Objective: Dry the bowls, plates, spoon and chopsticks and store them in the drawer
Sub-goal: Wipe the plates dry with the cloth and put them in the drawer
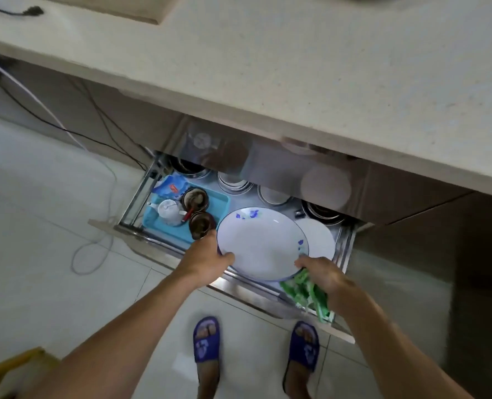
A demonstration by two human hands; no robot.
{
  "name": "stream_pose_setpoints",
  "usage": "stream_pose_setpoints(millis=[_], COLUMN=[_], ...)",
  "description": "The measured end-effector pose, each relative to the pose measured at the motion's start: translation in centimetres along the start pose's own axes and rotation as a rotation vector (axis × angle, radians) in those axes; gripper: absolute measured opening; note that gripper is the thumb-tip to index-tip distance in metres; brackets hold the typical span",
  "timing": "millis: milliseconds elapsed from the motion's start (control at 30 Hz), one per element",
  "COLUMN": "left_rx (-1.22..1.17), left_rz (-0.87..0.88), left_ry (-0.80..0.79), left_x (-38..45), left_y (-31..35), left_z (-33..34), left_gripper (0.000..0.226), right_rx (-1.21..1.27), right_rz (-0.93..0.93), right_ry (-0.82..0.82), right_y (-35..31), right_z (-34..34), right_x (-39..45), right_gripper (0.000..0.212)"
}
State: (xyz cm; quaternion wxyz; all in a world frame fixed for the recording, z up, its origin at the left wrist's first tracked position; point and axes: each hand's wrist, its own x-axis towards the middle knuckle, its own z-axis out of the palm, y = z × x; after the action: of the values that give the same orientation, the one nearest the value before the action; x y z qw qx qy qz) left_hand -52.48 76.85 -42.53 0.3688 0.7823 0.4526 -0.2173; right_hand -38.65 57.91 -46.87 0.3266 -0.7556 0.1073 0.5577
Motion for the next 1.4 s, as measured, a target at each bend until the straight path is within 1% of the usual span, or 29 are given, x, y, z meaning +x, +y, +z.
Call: stream_pose_setpoints(millis=[67, 200, 267, 367, 467, 567, 667, 700, 800, 833, 1000, 1167, 1267, 1400], left_rx=[-0.033, 0.035, 0.081, 0.115, 0.153, 0.209, 0.265, 0.277, 0.326, 0.341, 0.383, 0.452, 0.447, 0.415], left_rz=[-0.028, -0.028, -0.02, -0.016, -0.007, 0.016, 0.039, 0.052, 0.069, 0.069, 0.084, 0.116, 0.121, 0.112], left_ry=[-0.014, -0.054, -0.056, -0.08, -0.096, -0.087, -0.081, -0.076, -0.065, -0.063, -0.058, -0.048, -0.047, -0.036], left_x=[2.5, 8.7, 11.4, 14.9, 17.7, 20.1, 22.0, 22.6, 24.0, 24.3, 26.0, 27.1, 27.8, 28.4], left_y=[-0.8, -4.1, -5.7, -8.1, -9.8, -10.7, -11.1, -11.3, -11.4, -11.4, -11.9, -12.0, -12.1, -12.1], left_z=[0.2, 1.1, 1.6, 3.0, 4.9, 6.6, 8.4, 8.9, 10.2, 10.5, 12.3, 14.2, 15.0, 15.7], left_gripper=[0.041, 0.04, 0.041, 0.042, 0.048, 0.051, 0.051, 0.053, 0.059, 0.06, 0.062, 0.055, 0.052, 0.054], right_rx=[0.013, -0.008, -0.014, -0.103, -0.162, -0.25, -0.163, -0.163, -0.163, -0.157, -0.201, -0.235, -0.278, -0.311], right_rz=[0.033, 0.069, 0.068, 0.05, 0.048, 0.065, 0.084, 0.104, 0.16, 0.165, 0.172, 0.181, 0.182, 0.16], right_ry=[0.005, 0.055, 0.07, 0.092, 0.12, 0.14, 0.188, 0.204, 0.238, 0.244, 0.273, 0.315, 0.322, 0.341], right_y=[0.5, 1.2, 1.4, 2.0, 2.8, 3.3, 4.4, 4.6, 5.1, 5.3, 5.9, 6.7, 7.0, 6.9], right_z=[1.7, 5.8, 7.5, 9.8, 11.2, 11.9, 12.7, 12.9, 13.3, 13.4, 13.3, 13.0, 12.9, 12.7], right_x=[2.3, 7.0, 9.4, 13.0, 16.3, 18.3, 21.0, 21.6, 23.5, 23.9, 26.0, 27.7, 28.5, 29.5], right_gripper=[0.044, 0.029, 0.026, 0.017, 0.024, 0.017, 0.015, 0.018, 0.036, 0.038, 0.027, 0.028, 0.03, 0.028])
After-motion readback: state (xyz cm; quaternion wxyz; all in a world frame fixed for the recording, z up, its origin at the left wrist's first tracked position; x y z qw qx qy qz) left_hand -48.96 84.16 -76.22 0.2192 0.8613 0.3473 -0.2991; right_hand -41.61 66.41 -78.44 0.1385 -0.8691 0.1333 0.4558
